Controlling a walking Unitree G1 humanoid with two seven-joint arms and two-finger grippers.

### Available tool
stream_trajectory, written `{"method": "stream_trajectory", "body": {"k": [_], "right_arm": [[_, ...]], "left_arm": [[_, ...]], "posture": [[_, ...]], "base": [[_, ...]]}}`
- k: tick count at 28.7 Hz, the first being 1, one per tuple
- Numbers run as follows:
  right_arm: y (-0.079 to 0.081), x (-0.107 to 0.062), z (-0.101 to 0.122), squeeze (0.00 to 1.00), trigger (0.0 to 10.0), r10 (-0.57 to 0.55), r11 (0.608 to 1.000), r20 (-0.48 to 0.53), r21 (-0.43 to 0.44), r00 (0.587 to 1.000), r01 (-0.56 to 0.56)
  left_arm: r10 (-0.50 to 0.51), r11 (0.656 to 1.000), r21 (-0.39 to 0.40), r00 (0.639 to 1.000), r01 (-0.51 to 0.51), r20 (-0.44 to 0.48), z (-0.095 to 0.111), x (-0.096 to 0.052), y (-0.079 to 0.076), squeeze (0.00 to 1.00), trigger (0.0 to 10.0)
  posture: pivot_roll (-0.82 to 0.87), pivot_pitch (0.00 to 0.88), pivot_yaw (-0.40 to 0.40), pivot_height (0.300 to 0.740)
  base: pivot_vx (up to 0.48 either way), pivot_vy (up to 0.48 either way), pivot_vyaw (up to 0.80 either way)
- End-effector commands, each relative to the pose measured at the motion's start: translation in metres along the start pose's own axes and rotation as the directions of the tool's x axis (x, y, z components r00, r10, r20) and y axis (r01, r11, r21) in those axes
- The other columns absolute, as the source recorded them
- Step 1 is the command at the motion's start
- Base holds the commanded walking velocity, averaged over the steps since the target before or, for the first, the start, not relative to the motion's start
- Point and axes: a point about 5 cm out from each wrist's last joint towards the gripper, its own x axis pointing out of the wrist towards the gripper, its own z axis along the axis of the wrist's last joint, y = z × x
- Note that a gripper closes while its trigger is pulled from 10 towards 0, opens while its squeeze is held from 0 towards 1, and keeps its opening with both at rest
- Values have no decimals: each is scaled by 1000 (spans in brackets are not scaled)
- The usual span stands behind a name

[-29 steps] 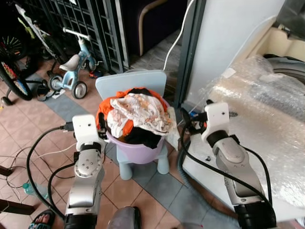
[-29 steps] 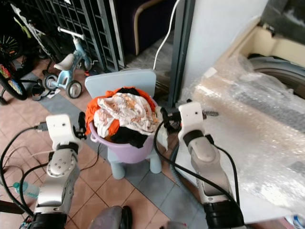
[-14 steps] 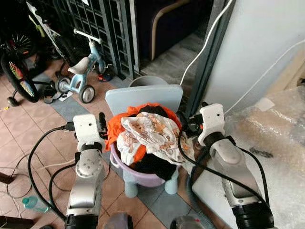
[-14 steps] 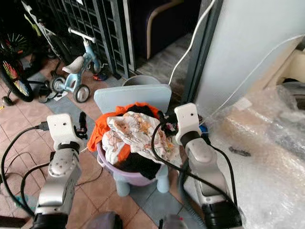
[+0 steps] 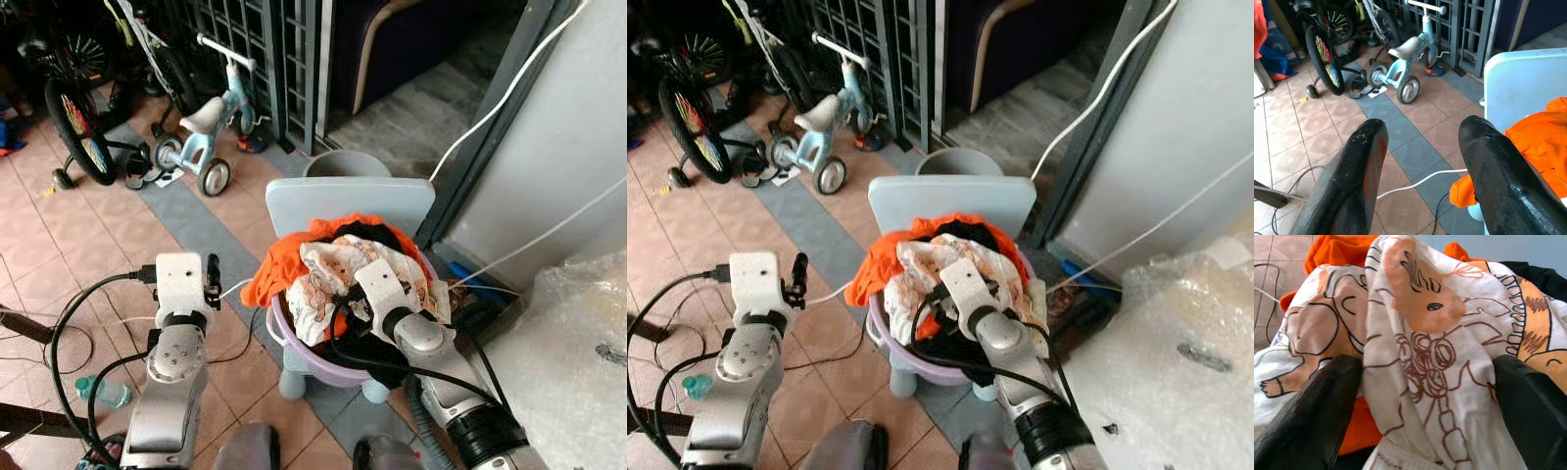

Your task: Clothes washing

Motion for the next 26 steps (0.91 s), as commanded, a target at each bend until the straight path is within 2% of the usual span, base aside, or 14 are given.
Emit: {"method": "stream_trajectory", "body": {"k": [1,2,3,4,5,13,16,20,26], "right_arm": [[-2,3,-2,0,10000,-22,1000,-37,-9,999,22],[-4,5,-4,0,7922,-35,999,-57,-12,998,34],[-4,5,-4,0,7922,-35,999,-57,-12,998,34],[-9,8,-7,0,3412,-51,999,-85,-5,995,51],[-12,9,-8,0,0,-54,998,-96,17,994,56],[-25,10,-13,0,0,-99,993,-139,57,985,108],[-27,11,-11,0,0,-95,986,-135,120,986,111],[-26,10,-10,0,0,-77,983,-129,158,989,97],[-18,7,-10,0,0,43,973,-108,229,993,-18]], "left_arm": [[-18,1000,7,1000,18,-4,1,-4,0,0,10000],[-30,999,19,1000,30,-3,0,-6,0,0,10000],[-30,999,19,1000,30,-3,0,-6,0,0,10000],[-46,998,39,999,46,-11,0,-8,0,0,10000],[-46,998,37,999,47,-20,0,-8,1,0,10000],[-67,997,28,997,67,-28,2,-1,-4,0,10000],[-78,997,23,996,79,-34,2,1,-6,0,10000],[-80,997,7,996,80,-50,0,3,-7,0,10000],[-86,996,-6,995,86,-57,-1,7,-10,0,10000]], "posture": [[154,153,15,740],[154,154,13,740],[154,154,13,740],[153,154,11,740],[148,153,13,740],[122,145,14,740],[111,141,13,740],[105,136,11,740],[92,122,7,740]], "base": [[0,0,0],[0,0,0],[0,0,0],[0,0,0],[0,0,0],[0,0,0],[0,0,0],[0,0,0],[0,0,0]]}}
